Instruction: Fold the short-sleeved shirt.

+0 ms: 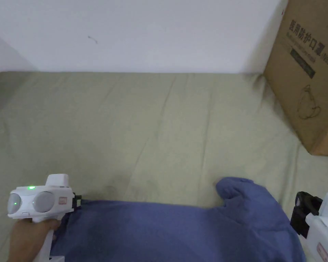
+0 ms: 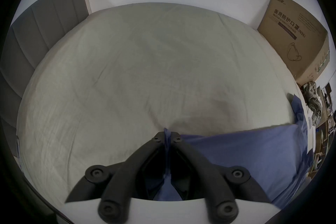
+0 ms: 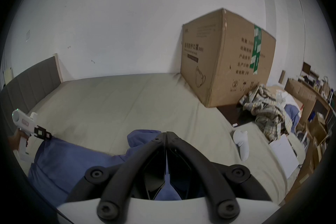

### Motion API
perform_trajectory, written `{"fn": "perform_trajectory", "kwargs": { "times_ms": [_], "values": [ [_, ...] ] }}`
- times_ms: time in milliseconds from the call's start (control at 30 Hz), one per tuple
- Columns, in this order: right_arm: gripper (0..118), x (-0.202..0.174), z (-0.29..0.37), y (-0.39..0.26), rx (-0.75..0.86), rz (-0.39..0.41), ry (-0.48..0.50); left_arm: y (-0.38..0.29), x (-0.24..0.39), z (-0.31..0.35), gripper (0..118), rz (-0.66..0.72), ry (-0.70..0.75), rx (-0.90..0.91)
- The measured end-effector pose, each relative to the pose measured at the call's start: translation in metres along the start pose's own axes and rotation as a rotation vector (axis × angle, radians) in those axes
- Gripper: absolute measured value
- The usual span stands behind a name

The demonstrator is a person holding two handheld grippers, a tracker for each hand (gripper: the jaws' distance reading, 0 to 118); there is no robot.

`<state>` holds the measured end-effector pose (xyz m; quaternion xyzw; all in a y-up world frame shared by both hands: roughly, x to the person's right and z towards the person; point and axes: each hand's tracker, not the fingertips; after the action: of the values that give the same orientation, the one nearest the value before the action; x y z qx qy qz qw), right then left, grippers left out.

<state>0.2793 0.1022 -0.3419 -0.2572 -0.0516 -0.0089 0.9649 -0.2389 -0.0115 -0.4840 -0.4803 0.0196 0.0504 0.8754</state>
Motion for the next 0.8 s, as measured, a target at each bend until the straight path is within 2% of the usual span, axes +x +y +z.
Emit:
{"fn": "perform_trajectory", "kwargs": {
  "times_ms": [33, 67, 100, 133, 167, 200, 233, 300, 433, 500, 533, 600, 700, 733, 767, 800],
  "values": [
    [3, 0.004, -0.009, 0.002, -0.024, -0.015, 0.011, 0.000, 0.001, 0.008, 2, -0.007, -0.007, 0.039],
    [13, 0.010, -0.022, 0.003, -0.053, -0.016, 0.007, 0.001, 0.002, 0.019, 2, 0.007, -0.028, 0.081],
    [32, 0.014, -0.036, 0.004, -0.074, 0.002, 0.001, 0.002, 0.003, 0.031, 2, 0.017, -0.037, 0.112],
    [66, 0.018, -0.051, 0.005, -0.123, 0.009, 0.005, 0.001, 0.006, 0.045, 2, 0.022, -0.042, 0.136],
    [83, 0.021, -0.066, 0.006, -0.168, 0.014, 0.012, 0.001, 0.008, 0.057, 2, 0.017, -0.071, 0.159],
    [92, 0.026, -0.083, 0.005, -0.198, -0.011, 0.027, 0.000, 0.008, 0.068, 2, 0.012, -0.089, 0.173],
    [94, 0.029, -0.097, 0.004, -0.234, -0.013, 0.036, -0.001, 0.009, 0.077, 2, 0.004, -0.089, 0.174],
    [94, 0.033, -0.128, -0.002, -0.290, -0.003, 0.033, -0.002, 0.003, 0.077, 2, -0.010, -0.088, 0.187],
    [93, 0.032, -0.176, -0.023, -0.413, 0.085, 0.002, -0.004, -0.009, 0.084, 2, 0.003, -0.102, 0.197],
    [86, 0.027, -0.190, -0.037, -0.467, 0.089, 0.026, -0.006, -0.012, 0.087, 2, 0.009, -0.105, 0.197],
    [78, 0.027, -0.194, -0.041, -0.493, 0.067, 0.026, -0.006, -0.014, 0.083, 2, 0.012, -0.107, 0.195],
    [57, 0.025, -0.200, -0.050, -0.543, 0.079, 0.033, -0.008, -0.017, 0.083, 2, 0.010, -0.105, 0.191],
    [28, 0.028, -0.191, -0.053, -0.500, 0.044, 0.043, -0.013, -0.013, 0.087, 2, 0.009, -0.103, 0.183],
    [20, 0.027, -0.186, -0.052, -0.505, 0.040, 0.043, -0.014, -0.014, 0.087, 2, 0.012, -0.103, 0.181],
    [20, 0.029, -0.182, -0.050, -0.500, 0.047, 0.030, -0.016, -0.015, 0.088, 2, 0.020, -0.103, 0.179],
    [0, 0.033, -0.175, -0.049, -0.479, 0.034, 0.042, -0.017, -0.012, 0.092, 2, 0.032, -0.106, 0.178]
  ]
}}
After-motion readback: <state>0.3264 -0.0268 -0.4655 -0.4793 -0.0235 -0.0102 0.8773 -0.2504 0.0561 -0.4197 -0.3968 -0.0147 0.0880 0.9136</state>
